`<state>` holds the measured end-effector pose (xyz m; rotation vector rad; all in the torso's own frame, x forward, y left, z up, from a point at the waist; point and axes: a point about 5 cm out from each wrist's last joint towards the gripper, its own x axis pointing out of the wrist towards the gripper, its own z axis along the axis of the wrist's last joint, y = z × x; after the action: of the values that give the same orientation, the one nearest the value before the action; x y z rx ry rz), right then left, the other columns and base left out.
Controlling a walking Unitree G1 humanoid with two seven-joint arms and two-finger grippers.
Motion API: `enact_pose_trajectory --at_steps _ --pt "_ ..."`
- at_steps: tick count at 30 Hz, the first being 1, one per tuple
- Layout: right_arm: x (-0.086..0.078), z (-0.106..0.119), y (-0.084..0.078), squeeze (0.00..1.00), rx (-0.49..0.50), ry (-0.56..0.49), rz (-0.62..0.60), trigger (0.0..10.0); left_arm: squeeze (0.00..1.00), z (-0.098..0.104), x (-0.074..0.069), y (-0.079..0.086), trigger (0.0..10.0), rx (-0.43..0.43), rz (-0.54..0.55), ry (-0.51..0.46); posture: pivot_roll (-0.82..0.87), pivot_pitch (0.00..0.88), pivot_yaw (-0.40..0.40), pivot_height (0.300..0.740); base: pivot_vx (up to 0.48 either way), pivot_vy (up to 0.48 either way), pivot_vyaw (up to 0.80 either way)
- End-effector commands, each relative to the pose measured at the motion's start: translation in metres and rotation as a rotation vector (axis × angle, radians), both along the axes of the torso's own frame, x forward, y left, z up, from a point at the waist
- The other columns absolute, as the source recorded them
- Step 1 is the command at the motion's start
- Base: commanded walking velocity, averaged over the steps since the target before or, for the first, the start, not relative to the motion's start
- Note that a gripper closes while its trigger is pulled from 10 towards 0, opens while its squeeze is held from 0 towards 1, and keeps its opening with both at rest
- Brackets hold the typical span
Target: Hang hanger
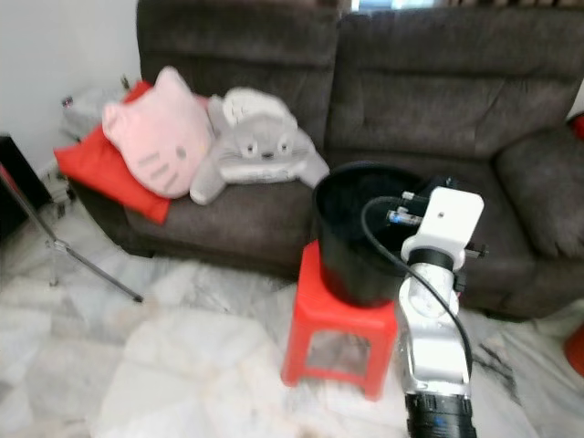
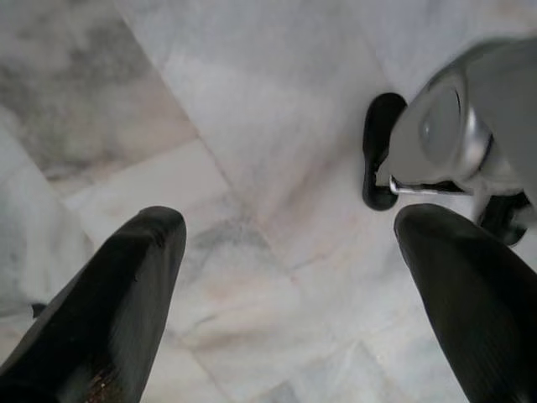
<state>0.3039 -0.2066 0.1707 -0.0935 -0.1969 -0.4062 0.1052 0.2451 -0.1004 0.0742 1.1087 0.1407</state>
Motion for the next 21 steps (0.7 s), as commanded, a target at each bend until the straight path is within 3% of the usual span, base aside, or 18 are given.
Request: enact_pose_trajectory --at_steps 1,12,21 --pt "0.002 0.004 0.002 0.00 -0.005 -0.012 0.006 10.0 0.00 0.003 0.009 0.001 10.0 0.003 -0.013 -0.023 -0.08 0.000 -0.010 0.740 -0.345 0.000 0.00" --pt "0.003 0.007 -0.004 0.00 -0.022 -0.018 -0.017 10.0 0.00 0.003 0.010 0.001 10.0 0.004 -0.017 -0.024 -0.08 0.000 -0.009 0.740 -0.350 0.000 0.00" --pt "0.011 0.031 -0.024 0.00 -0.107 -0.085 -0.060 10.0 0.00 0.003 0.011 0.001 10.0 0.008 -0.025 -0.018 -0.08 0.000 -0.003 0.740 -0.355 0.000 0.00"
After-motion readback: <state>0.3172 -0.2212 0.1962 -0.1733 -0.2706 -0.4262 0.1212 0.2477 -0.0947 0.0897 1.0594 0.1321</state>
